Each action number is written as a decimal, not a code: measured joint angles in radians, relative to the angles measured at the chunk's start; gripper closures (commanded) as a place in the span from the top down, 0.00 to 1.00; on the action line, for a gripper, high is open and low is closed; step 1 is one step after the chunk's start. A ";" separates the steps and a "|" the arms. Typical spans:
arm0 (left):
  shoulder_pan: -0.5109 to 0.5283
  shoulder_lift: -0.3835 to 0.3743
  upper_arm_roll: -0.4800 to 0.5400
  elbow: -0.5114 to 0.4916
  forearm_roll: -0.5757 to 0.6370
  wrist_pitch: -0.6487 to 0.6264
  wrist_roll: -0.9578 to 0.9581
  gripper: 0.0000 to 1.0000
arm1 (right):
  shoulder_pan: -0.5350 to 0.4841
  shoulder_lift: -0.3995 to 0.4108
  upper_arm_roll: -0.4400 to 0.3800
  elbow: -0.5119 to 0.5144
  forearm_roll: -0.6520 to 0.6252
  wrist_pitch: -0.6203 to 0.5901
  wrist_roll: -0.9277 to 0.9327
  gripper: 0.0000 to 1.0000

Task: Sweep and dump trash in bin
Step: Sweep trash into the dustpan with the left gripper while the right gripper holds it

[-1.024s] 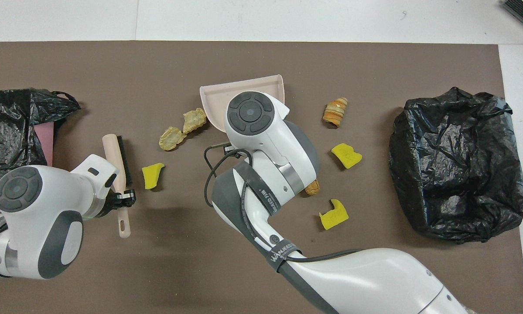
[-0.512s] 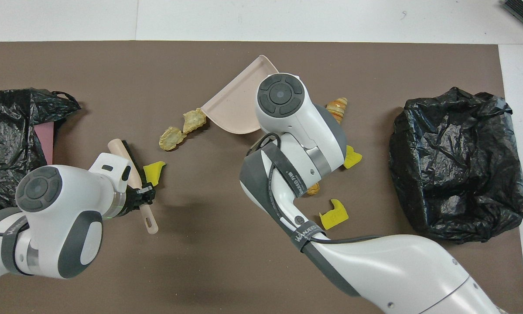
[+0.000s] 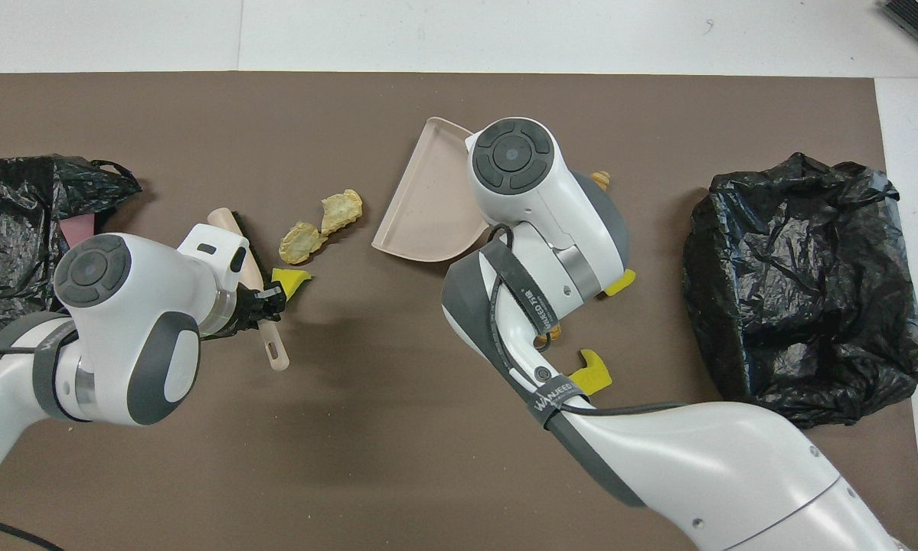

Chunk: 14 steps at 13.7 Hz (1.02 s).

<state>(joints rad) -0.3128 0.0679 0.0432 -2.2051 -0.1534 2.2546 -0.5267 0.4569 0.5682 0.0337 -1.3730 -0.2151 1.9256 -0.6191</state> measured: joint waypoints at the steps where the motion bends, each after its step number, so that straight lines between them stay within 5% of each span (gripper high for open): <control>1: 0.001 0.014 0.000 0.014 -0.004 0.000 0.036 0.00 | 0.000 0.000 0.000 -0.001 -0.014 -0.001 -0.049 0.00; 8: 0.012 0.022 0.014 0.072 -0.004 -0.126 0.163 0.00 | -0.004 0.000 -0.001 -0.017 -0.064 0.017 -0.352 0.00; 14: -0.002 0.028 -0.003 0.071 -0.001 -0.103 0.251 0.00 | -0.004 -0.006 0.002 -0.056 -0.065 0.065 -0.471 0.00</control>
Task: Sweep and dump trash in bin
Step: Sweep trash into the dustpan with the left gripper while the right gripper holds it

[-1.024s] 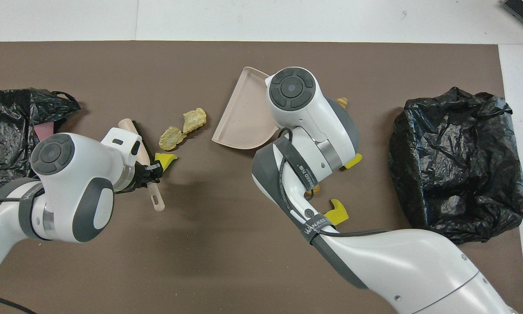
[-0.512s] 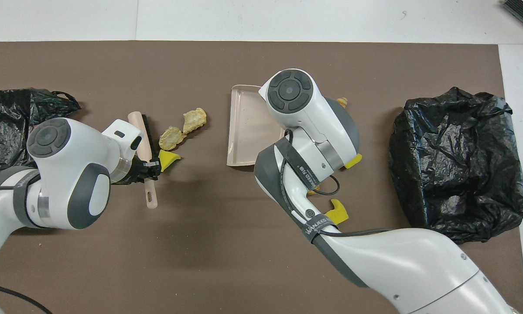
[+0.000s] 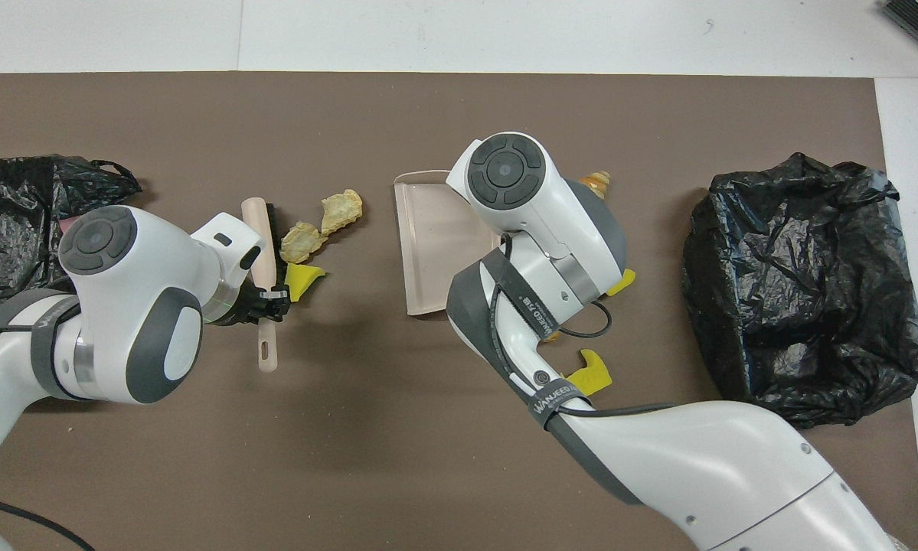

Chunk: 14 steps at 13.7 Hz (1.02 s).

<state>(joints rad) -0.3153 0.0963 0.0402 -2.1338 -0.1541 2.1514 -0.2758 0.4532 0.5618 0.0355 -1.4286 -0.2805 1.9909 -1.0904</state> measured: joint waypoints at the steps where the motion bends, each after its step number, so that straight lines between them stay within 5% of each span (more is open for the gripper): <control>1: -0.003 0.003 0.000 0.000 0.000 0.009 0.031 0.00 | 0.000 -0.004 0.000 -0.011 0.000 0.013 -0.001 0.00; 5: -0.036 0.007 -0.003 0.000 -0.009 0.024 0.177 0.00 | 0.000 -0.013 0.000 -0.027 0.000 0.024 -0.001 0.00; 14: -0.245 0.008 -0.022 0.035 -0.163 0.128 0.189 0.00 | 0.000 -0.015 0.000 -0.034 0.000 0.029 -0.001 0.00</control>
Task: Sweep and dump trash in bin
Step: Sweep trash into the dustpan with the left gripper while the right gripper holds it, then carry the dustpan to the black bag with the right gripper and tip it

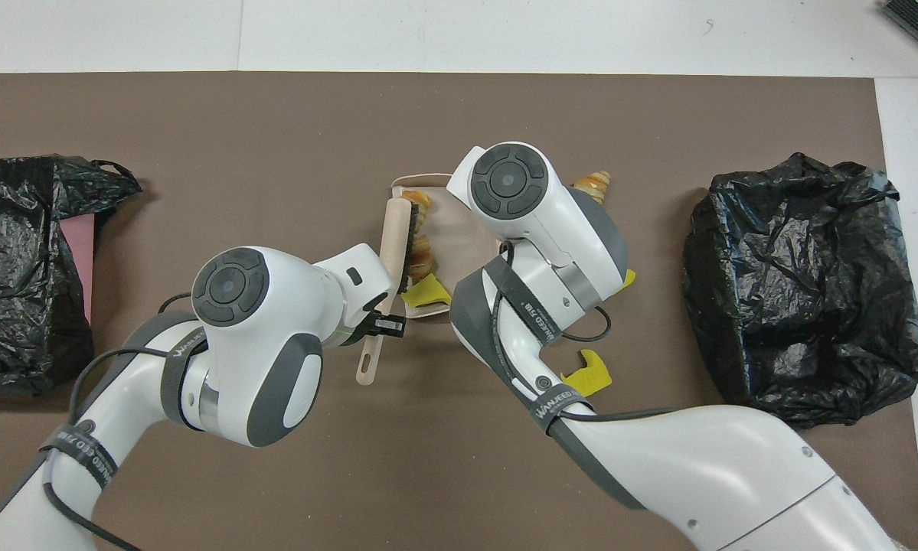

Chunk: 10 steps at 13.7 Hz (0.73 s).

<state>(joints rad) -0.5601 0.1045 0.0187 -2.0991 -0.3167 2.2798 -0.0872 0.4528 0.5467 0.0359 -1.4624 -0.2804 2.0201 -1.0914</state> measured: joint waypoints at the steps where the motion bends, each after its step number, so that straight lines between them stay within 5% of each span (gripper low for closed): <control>1: 0.000 0.000 -0.001 0.013 -0.010 0.000 0.000 0.00 | 0.000 0.000 0.000 0.000 0.000 0.001 0.000 0.00; 10: 0.090 -0.040 0.045 0.039 -0.001 -0.143 -0.095 0.00 | -0.002 -0.001 0.000 -0.002 0.001 0.004 0.000 0.00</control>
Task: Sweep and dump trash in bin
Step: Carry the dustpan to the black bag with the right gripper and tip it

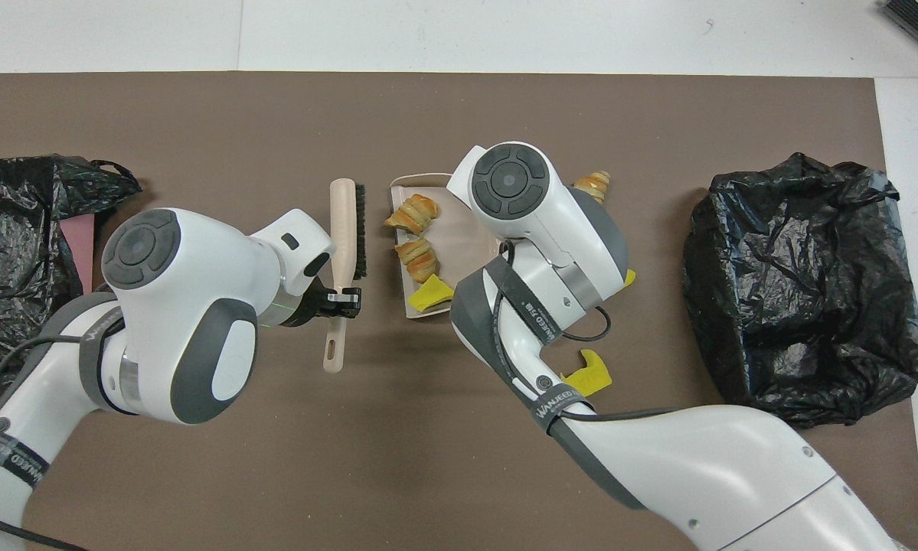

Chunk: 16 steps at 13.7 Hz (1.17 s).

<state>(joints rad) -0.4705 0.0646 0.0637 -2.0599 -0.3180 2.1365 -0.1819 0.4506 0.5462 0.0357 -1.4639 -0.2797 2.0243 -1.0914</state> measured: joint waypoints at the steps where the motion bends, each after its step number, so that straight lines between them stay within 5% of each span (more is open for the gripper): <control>1: 0.018 0.000 0.001 0.000 0.019 -0.014 -0.019 0.00 | -0.003 0.000 0.000 0.000 0.000 0.000 0.000 0.00; 7: 0.039 -0.016 -0.003 -0.024 0.173 -0.063 -0.270 0.00 | -0.068 -0.039 -0.002 0.000 0.018 -0.008 0.000 0.00; 16: -0.061 -0.067 -0.021 -0.095 0.181 -0.073 -0.457 0.00 | -0.273 -0.292 -0.002 -0.094 0.045 -0.144 -0.089 0.00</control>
<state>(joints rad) -0.5320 -0.0028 0.0431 -2.1550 -0.1372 2.0639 -0.6384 0.1772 0.2540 0.0332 -1.5580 -0.2350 1.8805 -1.1803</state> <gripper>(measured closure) 0.736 0.687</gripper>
